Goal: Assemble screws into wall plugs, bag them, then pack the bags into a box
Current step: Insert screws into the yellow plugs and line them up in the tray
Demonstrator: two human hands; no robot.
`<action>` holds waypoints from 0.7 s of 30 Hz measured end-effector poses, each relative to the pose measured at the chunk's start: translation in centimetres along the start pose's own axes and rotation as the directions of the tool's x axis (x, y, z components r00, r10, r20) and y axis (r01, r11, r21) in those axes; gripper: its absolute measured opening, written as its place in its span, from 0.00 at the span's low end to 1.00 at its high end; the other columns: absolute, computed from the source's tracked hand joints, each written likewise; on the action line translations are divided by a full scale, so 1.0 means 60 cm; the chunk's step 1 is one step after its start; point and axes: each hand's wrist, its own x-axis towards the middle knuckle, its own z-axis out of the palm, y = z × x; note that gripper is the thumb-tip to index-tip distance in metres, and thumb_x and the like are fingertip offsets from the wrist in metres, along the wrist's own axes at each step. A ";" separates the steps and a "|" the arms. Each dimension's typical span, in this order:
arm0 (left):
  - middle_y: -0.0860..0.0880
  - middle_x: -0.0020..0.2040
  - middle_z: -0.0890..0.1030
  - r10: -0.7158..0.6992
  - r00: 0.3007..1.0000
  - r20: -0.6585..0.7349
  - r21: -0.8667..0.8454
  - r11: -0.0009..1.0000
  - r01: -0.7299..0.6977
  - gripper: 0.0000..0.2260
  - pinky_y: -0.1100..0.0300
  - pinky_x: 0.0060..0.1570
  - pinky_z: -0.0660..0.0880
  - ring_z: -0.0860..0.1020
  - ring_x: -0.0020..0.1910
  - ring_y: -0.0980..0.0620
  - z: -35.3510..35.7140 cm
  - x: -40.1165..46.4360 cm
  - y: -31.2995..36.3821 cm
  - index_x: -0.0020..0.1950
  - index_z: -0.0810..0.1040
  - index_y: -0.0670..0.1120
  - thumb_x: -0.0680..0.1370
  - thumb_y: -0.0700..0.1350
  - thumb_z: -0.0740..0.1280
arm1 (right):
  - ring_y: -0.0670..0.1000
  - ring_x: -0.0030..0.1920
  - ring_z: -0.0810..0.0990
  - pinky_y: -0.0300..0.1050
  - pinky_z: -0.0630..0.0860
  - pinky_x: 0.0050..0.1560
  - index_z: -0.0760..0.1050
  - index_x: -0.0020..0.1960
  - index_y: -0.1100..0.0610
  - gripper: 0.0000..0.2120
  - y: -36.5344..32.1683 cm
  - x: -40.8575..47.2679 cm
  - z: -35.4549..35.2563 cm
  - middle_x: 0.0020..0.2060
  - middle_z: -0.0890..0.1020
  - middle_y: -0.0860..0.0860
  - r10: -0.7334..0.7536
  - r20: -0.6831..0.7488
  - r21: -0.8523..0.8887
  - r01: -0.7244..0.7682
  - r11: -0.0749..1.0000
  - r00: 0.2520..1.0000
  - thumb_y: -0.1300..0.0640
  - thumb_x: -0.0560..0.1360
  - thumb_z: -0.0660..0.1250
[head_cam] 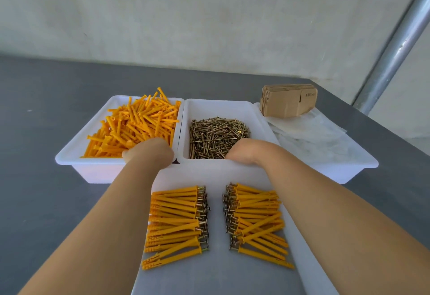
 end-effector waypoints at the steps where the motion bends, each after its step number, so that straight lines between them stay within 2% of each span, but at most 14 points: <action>1: 0.45 0.63 0.76 0.001 1.000 -0.002 0.003 1.000 -0.001 0.12 0.41 0.66 0.63 0.72 0.64 0.40 -0.001 -0.001 0.001 0.60 0.75 0.46 0.82 0.46 0.55 | 0.54 0.48 0.73 0.46 0.69 0.48 0.73 0.50 0.59 0.11 0.000 0.000 0.001 0.51 0.76 0.54 0.004 -0.016 0.018 -0.004 1.000 1.000 0.52 0.79 0.58; 6: 0.45 0.64 0.76 0.024 0.999 0.022 0.049 0.999 -0.025 0.15 0.43 0.65 0.67 0.72 0.64 0.41 -0.002 0.004 -0.002 0.64 0.75 0.47 0.81 0.45 0.55 | 0.54 0.54 0.79 0.45 0.76 0.47 0.80 0.57 0.60 0.14 0.000 -0.007 -0.002 0.56 0.81 0.55 0.065 -0.067 0.200 -0.051 0.979 0.996 0.52 0.76 0.66; 9: 0.45 0.53 0.77 0.013 1.000 -0.008 0.042 0.999 -0.013 0.09 0.49 0.54 0.70 0.74 0.54 0.42 0.000 0.001 0.003 0.53 0.75 0.45 0.80 0.43 0.57 | 0.58 0.60 0.79 0.52 0.77 0.61 0.80 0.60 0.63 0.16 0.002 -0.014 0.001 0.60 0.81 0.58 0.064 -0.129 0.304 -0.022 0.952 0.990 0.55 0.77 0.67; 11: 0.46 0.45 0.75 -0.003 0.998 -0.067 0.019 1.000 0.004 0.06 0.52 0.47 0.69 0.74 0.47 0.45 0.000 -0.003 0.006 0.46 0.73 0.44 0.80 0.42 0.59 | 0.58 0.58 0.81 0.55 0.76 0.63 0.82 0.58 0.65 0.14 0.008 -0.021 0.004 0.56 0.83 0.60 0.068 -0.207 0.456 0.035 0.889 0.976 0.58 0.76 0.68; 13: 0.47 0.39 0.75 -0.001 0.985 -0.172 -0.053 0.999 -0.008 0.06 0.55 0.40 0.71 0.74 0.39 0.48 0.003 -0.006 0.003 0.41 0.73 0.45 0.79 0.41 0.61 | 0.54 0.49 0.85 0.52 0.79 0.60 0.83 0.54 0.63 0.10 0.017 -0.025 0.008 0.46 0.86 0.57 0.085 -0.241 0.640 0.093 0.762 0.967 0.60 0.77 0.68; 15: 0.48 0.37 0.76 0.014 0.948 -0.316 -0.146 0.987 -0.063 0.03 0.58 0.32 0.69 0.73 0.35 0.49 0.002 -0.010 -0.004 0.44 0.76 0.44 0.77 0.40 0.64 | 0.50 0.43 0.86 0.47 0.81 0.53 0.83 0.51 0.61 0.07 0.026 -0.029 0.011 0.42 0.87 0.55 0.082 -0.268 0.728 0.147 0.669 0.960 0.60 0.78 0.67; 16: 0.48 0.38 0.77 0.022 0.922 -0.388 -0.192 0.976 -0.104 0.03 0.59 0.30 0.67 0.73 0.35 0.49 0.001 -0.012 -0.006 0.47 0.78 0.43 0.76 0.40 0.65 | 0.48 0.42 0.86 0.44 0.81 0.48 0.83 0.50 0.58 0.06 0.030 -0.030 0.012 0.42 0.87 0.53 0.073 -0.299 0.723 0.176 0.668 0.951 0.58 0.78 0.67; 18: 0.46 0.45 0.80 0.043 0.865 -0.501 -0.252 0.948 -0.193 0.08 0.57 0.33 0.70 0.77 0.41 0.46 -0.002 -0.016 -0.009 0.54 0.79 0.45 0.76 0.43 0.69 | 0.44 0.42 0.85 0.36 0.76 0.41 0.82 0.51 0.54 0.05 0.038 -0.034 0.015 0.44 0.87 0.49 0.056 -0.355 0.679 0.216 0.702 0.933 0.57 0.78 0.68; 21: 0.45 0.54 0.82 0.053 0.792 -0.608 -0.338 0.886 -0.319 0.11 0.56 0.40 0.75 0.79 0.48 0.45 -0.006 -0.022 -0.004 0.57 0.81 0.44 0.75 0.40 0.71 | 0.42 0.42 0.84 0.33 0.74 0.38 0.81 0.57 0.54 0.09 0.046 -0.036 0.017 0.44 0.85 0.47 0.044 -0.379 0.665 0.239 0.707 0.924 0.61 0.79 0.65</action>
